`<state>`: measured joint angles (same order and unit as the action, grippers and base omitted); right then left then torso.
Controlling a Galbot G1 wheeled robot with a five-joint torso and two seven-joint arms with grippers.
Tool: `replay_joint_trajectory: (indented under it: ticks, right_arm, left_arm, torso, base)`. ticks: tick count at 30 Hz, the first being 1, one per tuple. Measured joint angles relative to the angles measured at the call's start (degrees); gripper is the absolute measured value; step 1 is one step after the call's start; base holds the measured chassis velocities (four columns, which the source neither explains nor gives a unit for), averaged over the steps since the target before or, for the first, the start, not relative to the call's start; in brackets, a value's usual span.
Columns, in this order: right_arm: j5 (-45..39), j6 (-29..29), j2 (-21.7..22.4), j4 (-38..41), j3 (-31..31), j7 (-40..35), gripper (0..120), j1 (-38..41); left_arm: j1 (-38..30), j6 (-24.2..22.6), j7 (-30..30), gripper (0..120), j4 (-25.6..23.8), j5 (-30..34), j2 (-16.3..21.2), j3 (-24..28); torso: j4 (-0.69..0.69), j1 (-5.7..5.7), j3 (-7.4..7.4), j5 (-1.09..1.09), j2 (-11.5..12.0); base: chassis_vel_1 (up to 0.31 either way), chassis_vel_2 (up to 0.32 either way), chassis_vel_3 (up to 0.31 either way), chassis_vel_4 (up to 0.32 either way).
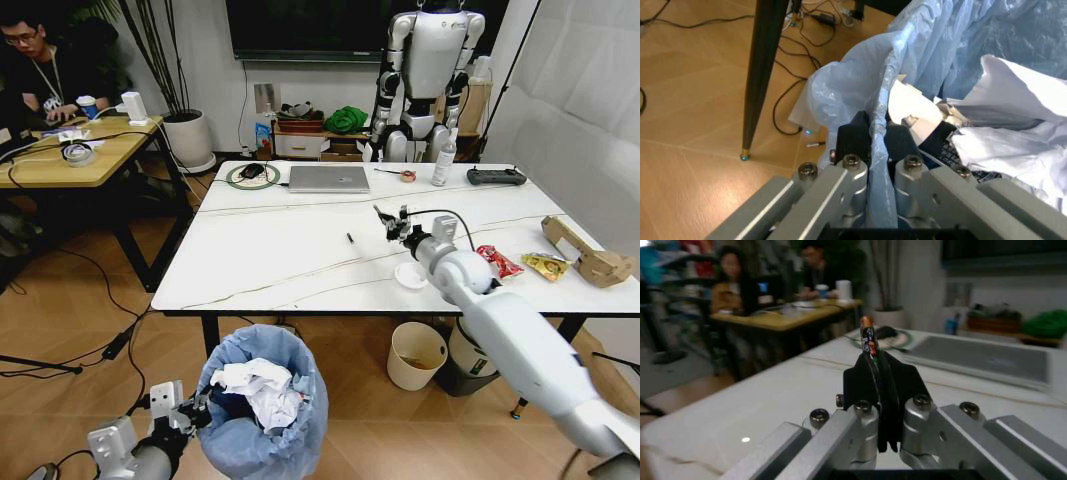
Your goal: Pick up the trash bin and place the trash from the table into it.
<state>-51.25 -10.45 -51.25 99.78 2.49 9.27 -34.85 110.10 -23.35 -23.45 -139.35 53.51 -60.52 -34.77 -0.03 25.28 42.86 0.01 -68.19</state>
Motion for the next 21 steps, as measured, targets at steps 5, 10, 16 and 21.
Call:
replay_joint_trajectory:
  ticks: [5,10,16,21]
  right_arm:
    - [-1.71,4.63,4.36,9.86,4.82,7.31,0,-1.94]
    - [-2.28,7.98,5.54,12.77,10.27,11.67,0,-1.89]
    - [-1.28,12.04,5.09,13.57,17.61,17.62,0,-0.03]
    - [1.56,12.43,3.69,12.74,21.54,20.18,0,1.91]
  left_arm:
    - [-0.25,-0.27,-0.26,0,-0.17,1.29,0.67,-0.44]
    - [-0.32,-0.33,-0.28,0,-0.20,1.80,0.78,-0.64]
    - [-1.18,-0.68,-0.61,0,-0.21,3.22,1.01,-1.48]
    - [-1.29,-0.76,-0.67,0,-0.21,3.54,0.88,-1.90]
  torso:
    - [0.02,-0.01,0.00,0.00,0.00]
    - [0.02,-0.01,0.00,0.00,0.00]
    - [0.02,-0.01,0.00,-0.01,0.00]
    - [0.02,-0.01,0.00,-0.02,0.00]
  base:
    - [0.000,0.000,0.000,0.000]
    - [0.000,0.000,0.000,0.000]
    - [0.000,0.000,0.000,0.000]
    - [0.000,0.000,0.000,0.000]
